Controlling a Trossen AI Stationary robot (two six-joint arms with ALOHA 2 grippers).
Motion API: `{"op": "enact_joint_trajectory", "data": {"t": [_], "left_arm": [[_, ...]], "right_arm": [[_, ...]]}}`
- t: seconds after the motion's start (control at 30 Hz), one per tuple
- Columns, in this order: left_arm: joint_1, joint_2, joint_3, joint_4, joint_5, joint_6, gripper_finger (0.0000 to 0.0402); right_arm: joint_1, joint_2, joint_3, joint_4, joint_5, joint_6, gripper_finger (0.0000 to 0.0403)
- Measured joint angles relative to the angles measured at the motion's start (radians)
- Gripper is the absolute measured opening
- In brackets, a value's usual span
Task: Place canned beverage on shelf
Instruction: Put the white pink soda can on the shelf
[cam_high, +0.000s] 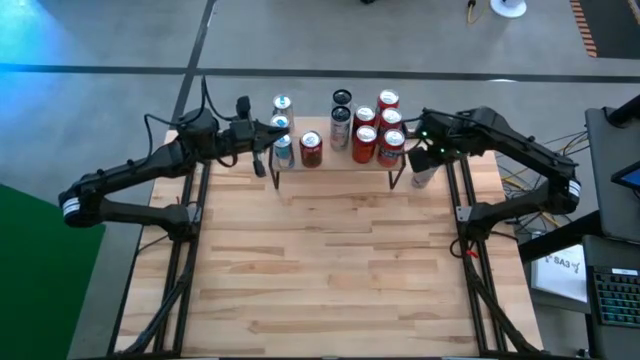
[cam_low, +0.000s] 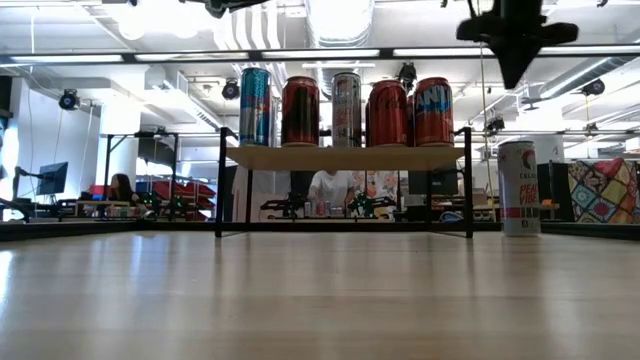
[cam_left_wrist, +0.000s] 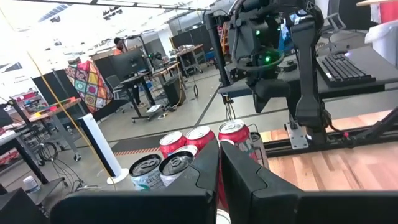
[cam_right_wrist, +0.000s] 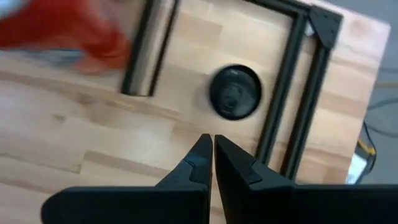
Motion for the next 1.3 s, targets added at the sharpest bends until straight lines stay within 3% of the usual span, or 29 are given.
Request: {"op": "enact_joint_trajectory", "data": {"t": [0.53,0.97,1.17,1.3], "left_arm": [[0.000,-0.018,-0.002,-0.066,-0.001,0.035,0.0000],[0.000,-0.020,-0.003,-0.078,-0.001,0.027,0.0000],[0.000,-0.020,-0.003,-0.072,-0.001,0.027,0.0000],[0.000,-0.019,-0.003,-0.072,-0.001,0.027,0.0000]], "right_arm": [[-0.092,-0.120,-0.206,0.201,0.129,-0.043,0.0009],[-0.092,-0.214,-0.402,0.419,0.131,-0.090,0.0009],[-0.092,-0.240,-0.448,0.422,0.139,-0.072,0.0010],[-0.092,-0.226,-0.462,0.423,0.118,-0.069,0.0034]]}}
